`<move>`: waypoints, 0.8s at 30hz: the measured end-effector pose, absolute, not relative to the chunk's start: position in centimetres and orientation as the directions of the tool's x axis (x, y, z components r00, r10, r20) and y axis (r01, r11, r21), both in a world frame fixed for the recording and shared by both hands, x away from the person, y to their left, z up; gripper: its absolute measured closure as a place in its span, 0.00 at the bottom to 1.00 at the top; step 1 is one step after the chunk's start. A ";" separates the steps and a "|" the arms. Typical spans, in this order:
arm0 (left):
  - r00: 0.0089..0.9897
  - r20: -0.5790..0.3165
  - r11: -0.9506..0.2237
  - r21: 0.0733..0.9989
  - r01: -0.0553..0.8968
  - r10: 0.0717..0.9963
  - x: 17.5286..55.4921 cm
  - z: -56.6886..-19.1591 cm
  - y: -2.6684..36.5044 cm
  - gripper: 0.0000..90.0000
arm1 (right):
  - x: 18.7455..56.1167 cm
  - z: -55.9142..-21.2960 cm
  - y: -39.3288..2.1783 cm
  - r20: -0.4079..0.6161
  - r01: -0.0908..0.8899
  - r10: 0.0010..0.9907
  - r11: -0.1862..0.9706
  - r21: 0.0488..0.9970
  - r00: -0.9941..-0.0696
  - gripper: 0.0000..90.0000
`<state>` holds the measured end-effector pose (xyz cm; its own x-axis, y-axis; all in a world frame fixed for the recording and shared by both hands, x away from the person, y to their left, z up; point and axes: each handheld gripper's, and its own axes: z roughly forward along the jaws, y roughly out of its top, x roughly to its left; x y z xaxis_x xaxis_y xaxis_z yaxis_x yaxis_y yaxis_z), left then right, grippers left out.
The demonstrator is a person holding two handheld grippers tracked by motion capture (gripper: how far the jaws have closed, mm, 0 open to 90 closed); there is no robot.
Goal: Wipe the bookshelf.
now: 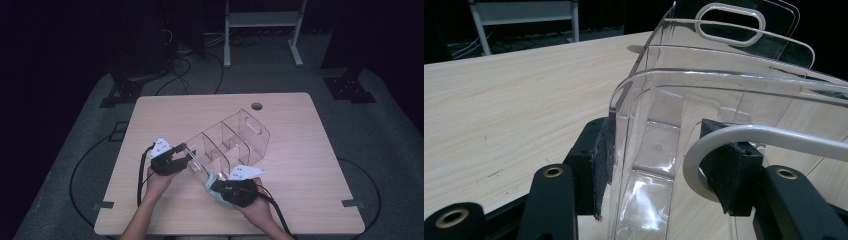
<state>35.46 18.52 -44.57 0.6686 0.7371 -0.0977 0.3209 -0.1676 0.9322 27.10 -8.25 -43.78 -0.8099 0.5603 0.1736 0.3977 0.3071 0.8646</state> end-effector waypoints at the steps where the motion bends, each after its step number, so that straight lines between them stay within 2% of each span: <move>1: 0.669 -0.096 -0.168 0.933 0.319 0.737 35.4 -44.6 18.5 0.52 | 27.1 -43.8 -8.2 0.171 0.396 0.561 0.308 0.865 -0.810 0.90; 11: 0.668 -0.093 -0.169 0.933 0.317 0.738 35.5 -44.6 18.5 0.52 | 27.8 -49.0 -7.2 0.220 0.493 0.566 0.388 0.779 -0.794 0.90; 14: 0.668 -0.096 -0.166 0.934 0.318 0.738 35.5 -44.6 18.5 0.52 | 27.9 -48.5 -7.3 0.212 0.485 0.564 0.393 0.781 -0.798 0.89; 21: 0.665 -0.100 -0.163 0.933 0.322 0.740 35.5 -44.6 18.5 0.52 | 27.3 -44.7 -7.9 0.190 0.422 0.556 0.325 0.846 -0.809 0.90; 24: 0.667 -0.090 -0.171 0.933 0.316 0.740 35.5 -44.6 18.5 0.52 | 27.2 -45.1 -7.9 0.195 0.423 0.557 0.316 0.849 -0.807 0.90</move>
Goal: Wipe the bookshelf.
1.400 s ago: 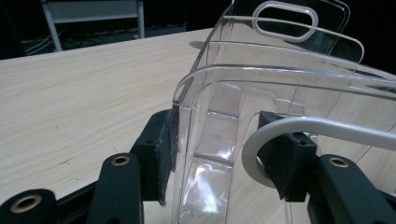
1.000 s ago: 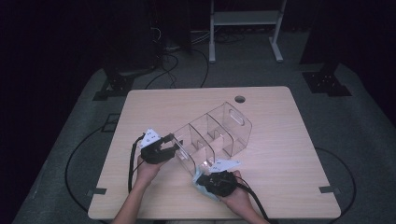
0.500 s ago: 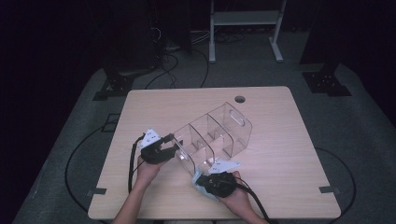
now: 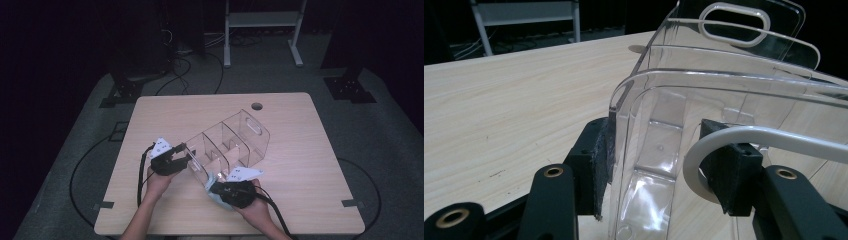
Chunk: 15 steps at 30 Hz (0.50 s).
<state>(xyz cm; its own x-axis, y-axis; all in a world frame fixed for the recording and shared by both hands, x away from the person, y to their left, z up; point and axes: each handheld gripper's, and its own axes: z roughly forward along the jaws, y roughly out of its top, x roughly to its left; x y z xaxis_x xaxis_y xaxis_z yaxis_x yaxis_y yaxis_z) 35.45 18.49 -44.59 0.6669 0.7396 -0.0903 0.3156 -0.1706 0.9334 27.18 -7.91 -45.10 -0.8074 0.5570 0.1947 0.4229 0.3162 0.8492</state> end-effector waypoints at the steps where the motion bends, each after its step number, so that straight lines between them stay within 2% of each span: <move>1: 0.668 -0.088 -0.174 0.933 0.315 0.739 35.5 -44.6 18.5 0.52 | 27.2 -45.7 -7.8 0.198 0.432 0.557 0.328 0.840 -0.807 0.90; 5: 0.668 -0.089 -0.171 0.934 0.314 0.739 35.5 -44.6 18.5 0.52 | 27.6 -48.3 -7.3 0.216 0.482 0.562 0.381 0.789 -0.798 0.90; 7: 0.670 -0.087 -0.174 0.934 0.313 0.737 35.5 -44.6 18.5 0.52 | 27.7 -48.5 -7.4 0.224 0.489 0.562 0.381 0.785 -0.796 0.90; 15: 0.674 -0.087 -0.181 0.931 0.316 0.734 35.3 -44.3 18.6 0.49 | 27.5 -45.0 -10.2 0.231 0.458 0.577 0.285 0.842 -0.783 0.90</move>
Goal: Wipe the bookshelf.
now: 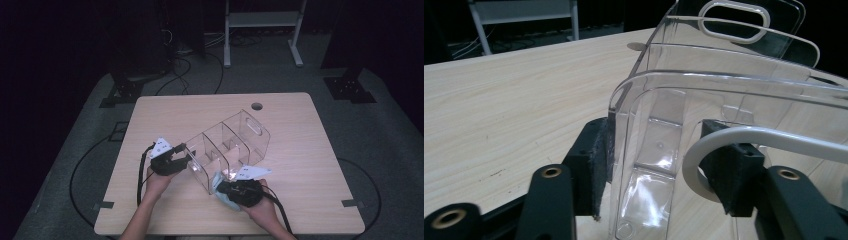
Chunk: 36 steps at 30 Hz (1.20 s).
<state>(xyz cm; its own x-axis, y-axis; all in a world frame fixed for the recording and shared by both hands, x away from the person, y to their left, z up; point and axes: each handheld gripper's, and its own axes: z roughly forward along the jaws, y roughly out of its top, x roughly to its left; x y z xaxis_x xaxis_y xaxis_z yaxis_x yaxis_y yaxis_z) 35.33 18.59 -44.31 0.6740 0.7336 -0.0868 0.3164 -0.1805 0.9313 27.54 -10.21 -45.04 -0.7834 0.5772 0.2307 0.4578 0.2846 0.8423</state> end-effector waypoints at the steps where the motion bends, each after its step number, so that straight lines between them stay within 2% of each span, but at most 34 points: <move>1: 0.672 -0.082 -0.186 0.930 0.317 0.736 35.2 -44.2 18.6 0.48 | 27.6 -44.8 -10.7 0.233 0.458 0.582 0.276 0.845 -0.779 0.90; 14: 0.679 -0.065 -0.201 0.931 0.305 0.732 32.7 -42.9 20.2 0.31 | 28.1 -43.5 -15.6 0.240 0.464 0.643 0.203 0.862 -0.727 0.89; 23: 0.729 -0.041 -0.239 0.931 0.276 0.683 29.4 -42.0 18.6 0.22 | 28.6 -44.3 -17.7 0.234 0.490 0.682 0.207 0.847 -0.693 0.89; 29: 0.773 -0.029 -0.278 0.924 0.262 0.634 27.9 -41.9 16.8 0.21 | 28.8 -44.5 -18.6 0.245 0.499 0.698 0.184 0.847 -0.673 0.89; 34: 0.772 -0.023 -0.284 0.923 0.261 0.635 27.4 -42.0 15.6 0.21 | 28.8 -44.5 -18.7 0.241 0.490 0.699 0.178 0.853 -0.674 0.89; 36: 0.775 -0.015 -0.295 0.920 0.259 0.632 27.3 -42.1 15.0 0.25 | 28.8 -44.5 -18.8 0.244 0.491 0.699 0.173 0.854 -0.672 0.89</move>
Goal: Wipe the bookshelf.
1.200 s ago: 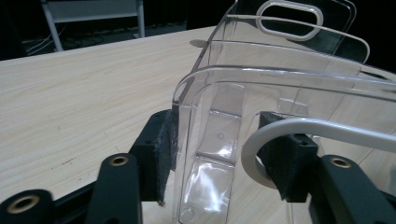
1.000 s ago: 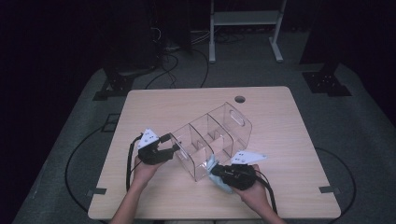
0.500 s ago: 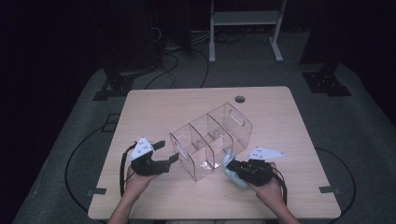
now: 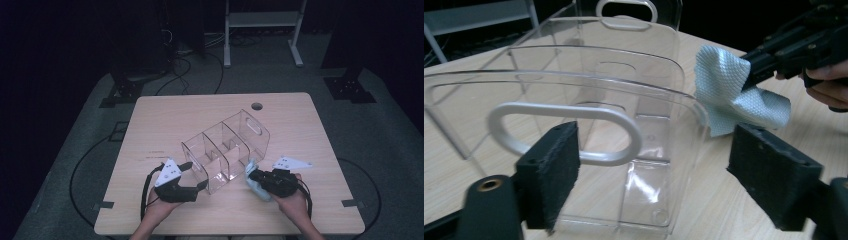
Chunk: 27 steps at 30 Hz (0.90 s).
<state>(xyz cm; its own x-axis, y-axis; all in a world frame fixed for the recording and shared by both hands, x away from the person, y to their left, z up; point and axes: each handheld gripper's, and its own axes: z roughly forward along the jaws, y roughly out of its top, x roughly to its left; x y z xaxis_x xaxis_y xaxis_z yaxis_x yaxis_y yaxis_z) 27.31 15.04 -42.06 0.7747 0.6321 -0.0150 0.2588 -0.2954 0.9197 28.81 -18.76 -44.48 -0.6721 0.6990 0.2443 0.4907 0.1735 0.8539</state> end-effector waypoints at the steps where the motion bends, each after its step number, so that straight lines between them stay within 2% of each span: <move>1: 0.770 -0.015 -0.298 0.917 0.264 0.638 27.3 -42.1 14.8 0.27 | 28.8 -44.5 -18.8 0.248 0.493 0.699 0.170 0.853 -0.670 0.89; 8: 0.729 -0.010 -0.282 0.918 0.278 0.685 27.3 -41.9 14.1 0.35 | 28.9 -44.6 -19.3 0.256 0.498 0.709 0.153 0.854 -0.657 0.89; 14: 0.696 0.008 -0.286 0.915 0.285 0.718 27.0 -41.7 13.4 0.36 | 28.9 -44.5 -19.3 0.258 0.496 0.709 0.147 0.856 -0.656 0.89; 23: 0.702 0.005 -0.303 0.904 0.300 0.712 27.0 -42.7 12.6 0.35 | 28.8 -44.4 -19.5 0.256 0.492 0.712 0.142 0.859 -0.653 0.89; 27: 0.692 0.021 -0.305 0.907 0.289 0.721 27.2 -42.7 11.9 0.41 | 28.7 -44.5 -19.4 0.256 0.492 0.712 0.144 0.859 -0.654 0.89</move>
